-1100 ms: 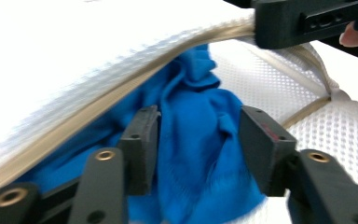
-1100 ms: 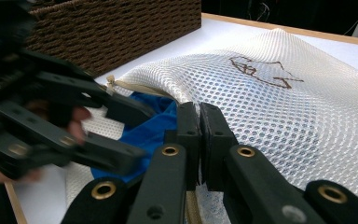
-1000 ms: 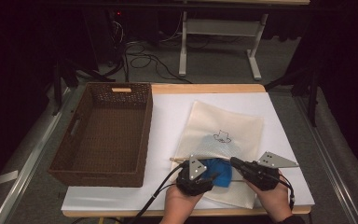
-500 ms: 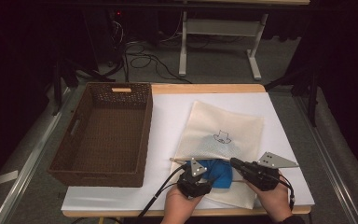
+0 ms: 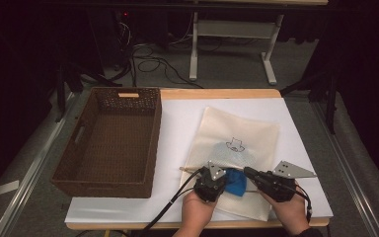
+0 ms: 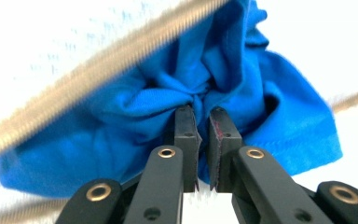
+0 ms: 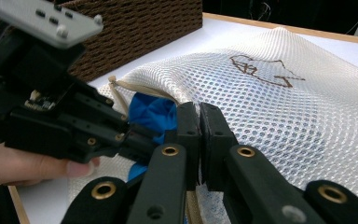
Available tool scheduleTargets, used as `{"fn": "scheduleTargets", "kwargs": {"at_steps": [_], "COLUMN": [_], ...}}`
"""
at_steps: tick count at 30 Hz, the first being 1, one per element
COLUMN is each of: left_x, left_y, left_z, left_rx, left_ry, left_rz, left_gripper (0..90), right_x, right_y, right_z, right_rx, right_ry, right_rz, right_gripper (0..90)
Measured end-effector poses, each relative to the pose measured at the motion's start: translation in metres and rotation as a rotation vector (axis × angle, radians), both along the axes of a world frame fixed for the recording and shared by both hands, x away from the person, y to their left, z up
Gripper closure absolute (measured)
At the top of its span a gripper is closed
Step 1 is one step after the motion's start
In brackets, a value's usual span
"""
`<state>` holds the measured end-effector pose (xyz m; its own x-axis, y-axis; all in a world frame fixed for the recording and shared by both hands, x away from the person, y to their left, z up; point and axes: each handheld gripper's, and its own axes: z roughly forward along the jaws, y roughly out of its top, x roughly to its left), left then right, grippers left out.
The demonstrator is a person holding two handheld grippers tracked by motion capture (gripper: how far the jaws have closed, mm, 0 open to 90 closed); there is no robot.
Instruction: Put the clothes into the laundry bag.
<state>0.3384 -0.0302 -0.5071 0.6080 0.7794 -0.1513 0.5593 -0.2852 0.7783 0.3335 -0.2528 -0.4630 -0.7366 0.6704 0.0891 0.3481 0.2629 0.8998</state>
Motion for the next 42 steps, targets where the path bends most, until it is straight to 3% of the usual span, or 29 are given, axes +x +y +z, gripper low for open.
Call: {"fn": "scheduleTargets", "kwargs": {"at_steps": [7, 14, 21, 23, 26, 29, 32, 41, 42], "left_x": [0.009, 0.02, 0.026, 0.026, 0.022, 0.013, 0.004, -0.014, -0.018], "left_y": [-0.011, -0.025, -0.037, -0.04, -0.041, -0.036, -0.028, 0.004, 0.014], "left_z": [0.003, 0.001, -0.001, -0.002, 0.0, 0.005, 0.012, 0.02, 0.022], "left_rx": [0.01, 0.02, 0.001, -0.02, -0.032, -0.048, -0.075, -0.079, -0.069], "left_ry": [-0.048, -0.059, -0.09, -0.093, -0.096, -0.118, -0.13, -0.157, -0.157], "left_rz": [0.012, 0.018, 0.03, 0.029, -0.001, -0.023, -0.034, -0.025, -0.022], "left_gripper": [84.1, 83.8, 82.6, 80.4, 67.5, 54.1, 46.4, 44.3, 44.6], "right_x": [0.0, 0.002, 0.002, 0.002, 0.002, 0.002, 0.001, 0.001, 0.001], "right_y": [0.0, -0.003, -0.004, -0.004, -0.005, -0.005, -0.005, -0.005, -0.005], "right_z": [0.0, -0.001, 0.0, 0.0, 0.0, -0.001, 0.0, 0.0, 0.0], "right_rx": [0.003, 0.014, 0.016, 0.016, 0.019, 0.017, 0.016, 0.015, 0.014], "right_ry": [0.0, 0.01, 0.009, 0.01, 0.012, 0.012, 0.011, 0.01, 0.01], "right_rz": [-0.003, -0.009, -0.009, -0.01, -0.009, -0.009, -0.014, -0.017, -0.017], "right_gripper": [88.7, 88.7, 88.7, 88.7, 88.7, 88.7, 88.7, 88.7, 88.7]}}
